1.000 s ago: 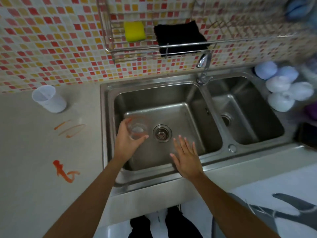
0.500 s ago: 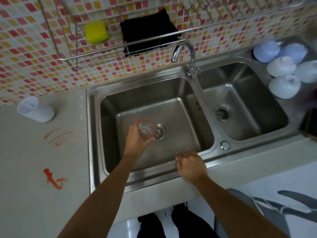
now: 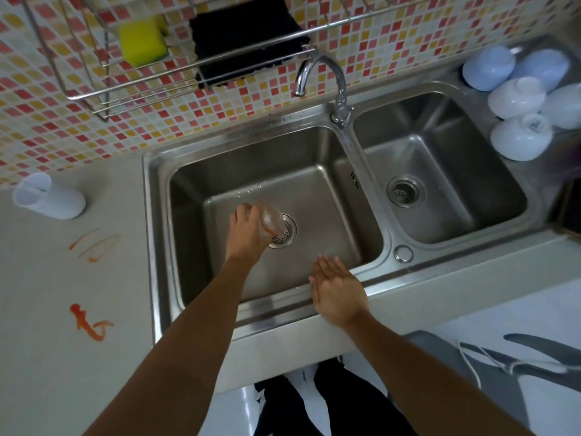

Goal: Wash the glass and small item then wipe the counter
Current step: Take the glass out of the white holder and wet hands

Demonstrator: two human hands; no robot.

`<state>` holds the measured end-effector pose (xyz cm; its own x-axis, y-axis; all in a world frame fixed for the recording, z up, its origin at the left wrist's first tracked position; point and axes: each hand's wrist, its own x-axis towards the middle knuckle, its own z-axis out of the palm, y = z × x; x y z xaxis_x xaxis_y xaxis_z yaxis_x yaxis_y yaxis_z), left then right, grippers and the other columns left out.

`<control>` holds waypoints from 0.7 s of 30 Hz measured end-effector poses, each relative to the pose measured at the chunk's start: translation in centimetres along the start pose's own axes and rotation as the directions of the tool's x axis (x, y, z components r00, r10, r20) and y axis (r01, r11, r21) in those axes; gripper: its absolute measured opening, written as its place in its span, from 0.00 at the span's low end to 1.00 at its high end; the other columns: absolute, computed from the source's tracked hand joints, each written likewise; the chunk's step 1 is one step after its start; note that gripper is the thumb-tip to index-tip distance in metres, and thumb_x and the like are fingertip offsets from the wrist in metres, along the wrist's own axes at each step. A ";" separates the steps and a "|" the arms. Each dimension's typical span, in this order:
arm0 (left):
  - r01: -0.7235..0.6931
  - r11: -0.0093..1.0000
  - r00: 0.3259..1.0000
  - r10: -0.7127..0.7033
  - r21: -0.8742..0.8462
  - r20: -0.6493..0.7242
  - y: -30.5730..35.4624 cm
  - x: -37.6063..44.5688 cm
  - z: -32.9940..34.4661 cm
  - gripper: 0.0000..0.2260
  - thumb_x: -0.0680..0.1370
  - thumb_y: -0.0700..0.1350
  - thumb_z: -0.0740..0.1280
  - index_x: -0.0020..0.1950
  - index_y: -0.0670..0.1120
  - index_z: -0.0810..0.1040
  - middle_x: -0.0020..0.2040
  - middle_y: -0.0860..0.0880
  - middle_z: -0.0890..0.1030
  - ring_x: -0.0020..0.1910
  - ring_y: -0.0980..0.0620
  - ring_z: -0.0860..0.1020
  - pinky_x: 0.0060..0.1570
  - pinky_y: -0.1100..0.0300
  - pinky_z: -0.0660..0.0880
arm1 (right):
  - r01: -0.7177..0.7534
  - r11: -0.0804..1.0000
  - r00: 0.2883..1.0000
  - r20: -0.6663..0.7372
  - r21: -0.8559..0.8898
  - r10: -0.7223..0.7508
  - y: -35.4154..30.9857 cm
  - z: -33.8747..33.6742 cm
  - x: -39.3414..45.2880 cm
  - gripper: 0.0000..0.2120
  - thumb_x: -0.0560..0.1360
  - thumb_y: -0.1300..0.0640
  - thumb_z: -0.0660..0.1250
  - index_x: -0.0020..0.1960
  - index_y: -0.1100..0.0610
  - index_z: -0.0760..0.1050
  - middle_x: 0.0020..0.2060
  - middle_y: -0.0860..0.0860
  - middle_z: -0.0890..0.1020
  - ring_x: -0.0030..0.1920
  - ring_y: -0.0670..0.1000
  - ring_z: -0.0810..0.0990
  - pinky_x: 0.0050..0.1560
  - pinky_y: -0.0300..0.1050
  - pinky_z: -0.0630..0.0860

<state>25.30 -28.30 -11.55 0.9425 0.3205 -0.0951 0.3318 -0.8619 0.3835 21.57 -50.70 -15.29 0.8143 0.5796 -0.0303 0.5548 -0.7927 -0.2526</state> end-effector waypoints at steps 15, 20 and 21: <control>-0.191 0.872 0.976 0.216 0.450 -0.003 0.0 1.1 -1.1 0.27 0.64 0.36 0.73 0.62 0.42 0.72 0.52 0.38 0.75 0.47 0.39 0.75 0.48 0.48 0.74 | 0.021 1.000 0.998 0.061 -0.019 -0.019 -0.3 -1.0 0.0 0.26 0.80 0.52 0.49 0.65 0.68 0.73 0.63 0.63 0.77 0.65 0.58 0.75 0.71 0.51 0.67; -0.215 0.837 0.972 0.235 0.503 0.026 -0.5 1.0 -1.7 0.32 0.61 0.34 0.73 0.64 0.43 0.69 0.56 0.39 0.73 0.50 0.41 0.74 0.51 0.50 0.74 | 0.022 0.999 0.998 0.063 -0.028 -0.020 -0.2 -1.0 -0.1 0.25 0.80 0.52 0.49 0.66 0.67 0.73 0.63 0.62 0.77 0.65 0.57 0.75 0.71 0.51 0.65; -0.221 0.832 0.971 0.239 0.509 0.030 -0.6 1.0 -1.8 0.32 0.61 0.35 0.73 0.64 0.43 0.70 0.57 0.38 0.73 0.51 0.40 0.73 0.52 0.50 0.74 | 0.019 0.999 0.998 0.061 -0.033 -0.017 -0.3 -1.0 -0.1 0.25 0.80 0.52 0.49 0.65 0.67 0.73 0.63 0.62 0.77 0.65 0.57 0.76 0.72 0.50 0.65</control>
<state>25.96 -26.75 -10.21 0.9952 0.0934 -0.0285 0.0891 -0.9879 -0.1271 21.51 -50.73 -14.21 0.7930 0.6032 -0.0855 0.5752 -0.7875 -0.2212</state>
